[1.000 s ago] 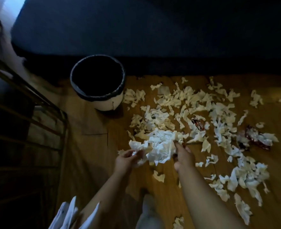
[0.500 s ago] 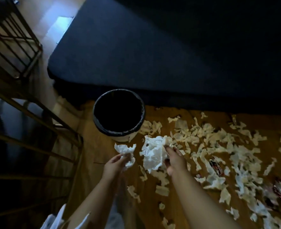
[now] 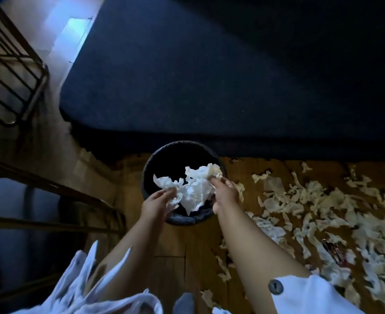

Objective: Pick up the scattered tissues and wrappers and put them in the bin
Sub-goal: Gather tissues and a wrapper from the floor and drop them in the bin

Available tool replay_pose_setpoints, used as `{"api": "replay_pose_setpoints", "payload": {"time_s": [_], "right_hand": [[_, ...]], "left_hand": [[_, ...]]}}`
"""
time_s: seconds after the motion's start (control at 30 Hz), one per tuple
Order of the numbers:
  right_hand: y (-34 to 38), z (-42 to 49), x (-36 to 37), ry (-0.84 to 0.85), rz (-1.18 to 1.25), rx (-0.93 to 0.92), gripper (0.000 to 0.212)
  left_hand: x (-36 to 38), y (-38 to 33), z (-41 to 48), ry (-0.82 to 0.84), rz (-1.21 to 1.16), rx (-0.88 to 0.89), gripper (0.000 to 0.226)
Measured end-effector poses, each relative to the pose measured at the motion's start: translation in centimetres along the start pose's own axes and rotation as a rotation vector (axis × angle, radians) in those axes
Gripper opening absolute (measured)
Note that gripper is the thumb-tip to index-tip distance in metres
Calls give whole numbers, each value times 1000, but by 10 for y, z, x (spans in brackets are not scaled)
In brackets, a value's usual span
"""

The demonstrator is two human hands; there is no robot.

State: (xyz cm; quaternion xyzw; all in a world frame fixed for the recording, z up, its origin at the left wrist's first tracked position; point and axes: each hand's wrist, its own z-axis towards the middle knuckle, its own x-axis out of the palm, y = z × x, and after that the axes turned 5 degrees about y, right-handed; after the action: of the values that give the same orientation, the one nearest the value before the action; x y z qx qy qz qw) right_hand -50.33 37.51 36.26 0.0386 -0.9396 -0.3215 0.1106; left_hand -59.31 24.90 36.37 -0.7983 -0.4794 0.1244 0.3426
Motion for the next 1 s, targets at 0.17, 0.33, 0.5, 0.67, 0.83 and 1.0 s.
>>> {"api": "replay_pose_setpoints", "payload": {"time_s": [0.17, 0.33, 0.5, 0.67, 0.83, 1.0], "right_hand": [[-6, 29, 27, 19, -90, -46, 15], [-13, 33, 25, 65, -152, -18, 33], [-14, 21, 8, 84, -133, 1, 30], [-25, 7, -33, 113, -133, -8, 15], [-34, -28, -98, 117, -140, -25, 12], [-49, -76, -186, 101, -149, -4, 11]], "left_hand": [[-2, -12, 35, 22, 53, -8, 36], [-1, -14, 45, 93, 115, -41, 41], [6, -10, 35, 74, 163, 13, 35], [18, 18, 8, 108, 258, 48, 33], [32, 62, -39, 128, 309, 53, 27], [47, 119, -97, 160, 345, -20, 26]]}}
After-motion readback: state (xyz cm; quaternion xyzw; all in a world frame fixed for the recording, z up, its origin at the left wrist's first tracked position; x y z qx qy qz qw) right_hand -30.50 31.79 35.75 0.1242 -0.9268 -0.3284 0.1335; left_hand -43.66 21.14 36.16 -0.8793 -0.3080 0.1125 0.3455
